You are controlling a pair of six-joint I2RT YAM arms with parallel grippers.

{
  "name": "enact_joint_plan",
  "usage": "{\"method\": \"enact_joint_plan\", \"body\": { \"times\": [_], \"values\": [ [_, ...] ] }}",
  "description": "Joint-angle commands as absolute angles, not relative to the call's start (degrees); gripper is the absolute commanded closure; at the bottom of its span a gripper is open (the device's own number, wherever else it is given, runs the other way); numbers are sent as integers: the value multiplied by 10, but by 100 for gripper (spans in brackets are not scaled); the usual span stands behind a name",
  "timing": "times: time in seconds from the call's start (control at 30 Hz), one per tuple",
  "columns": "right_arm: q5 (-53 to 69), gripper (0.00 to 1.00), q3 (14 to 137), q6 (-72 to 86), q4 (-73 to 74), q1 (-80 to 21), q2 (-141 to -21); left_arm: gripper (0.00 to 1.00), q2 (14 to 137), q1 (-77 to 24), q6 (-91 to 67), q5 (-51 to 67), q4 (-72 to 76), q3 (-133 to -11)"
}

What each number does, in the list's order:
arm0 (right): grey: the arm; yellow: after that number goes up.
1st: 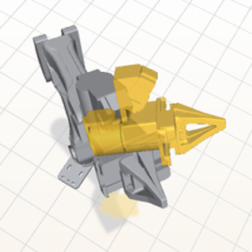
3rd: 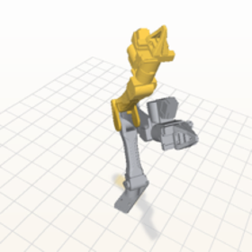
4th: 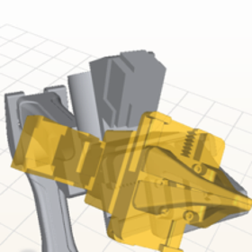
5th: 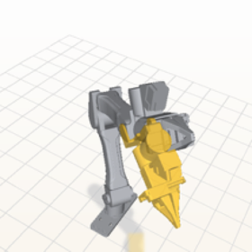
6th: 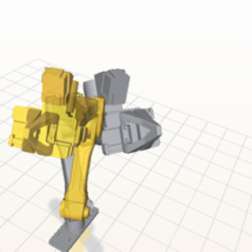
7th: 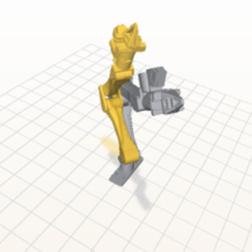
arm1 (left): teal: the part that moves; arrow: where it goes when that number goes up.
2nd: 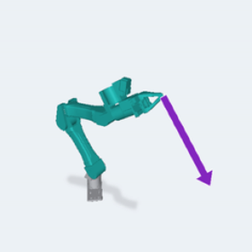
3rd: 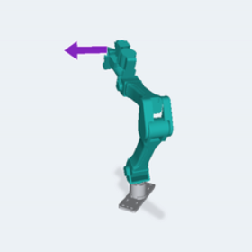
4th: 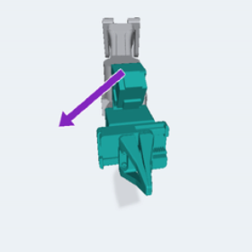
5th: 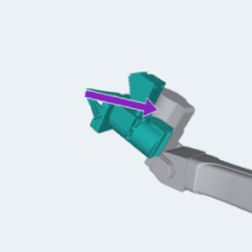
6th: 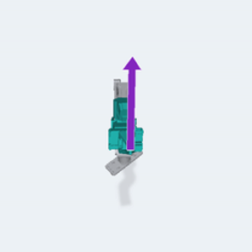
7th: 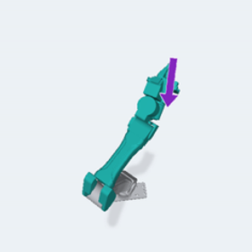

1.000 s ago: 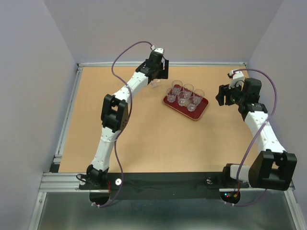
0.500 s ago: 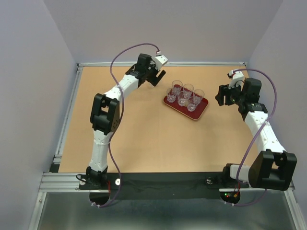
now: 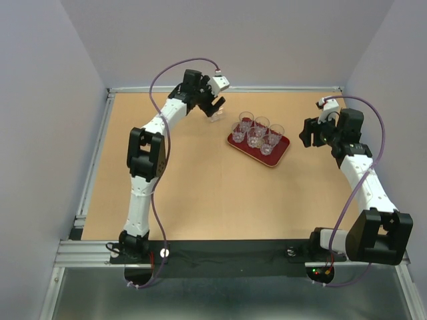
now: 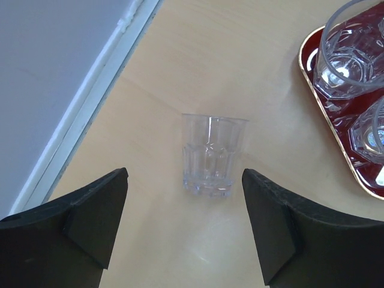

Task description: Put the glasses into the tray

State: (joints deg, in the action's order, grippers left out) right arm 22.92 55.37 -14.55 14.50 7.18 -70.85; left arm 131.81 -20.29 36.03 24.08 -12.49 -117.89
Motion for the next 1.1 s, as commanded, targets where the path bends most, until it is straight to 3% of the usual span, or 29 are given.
{"method": "enact_joint_plan", "body": {
  "times": [0.0,0.37,1.07],
  "values": [
    [234,33,546,-143,118,78,-708,11,1333,-207,391,269,-151,-1222],
    [232,32,546,-143,118,80,-708,9,1364,-208,388,279,-162,-1226],
    [254,32,548,-132,118,86,-689,2,1415,-243,390,159,-151,-1261]
  ]
}}
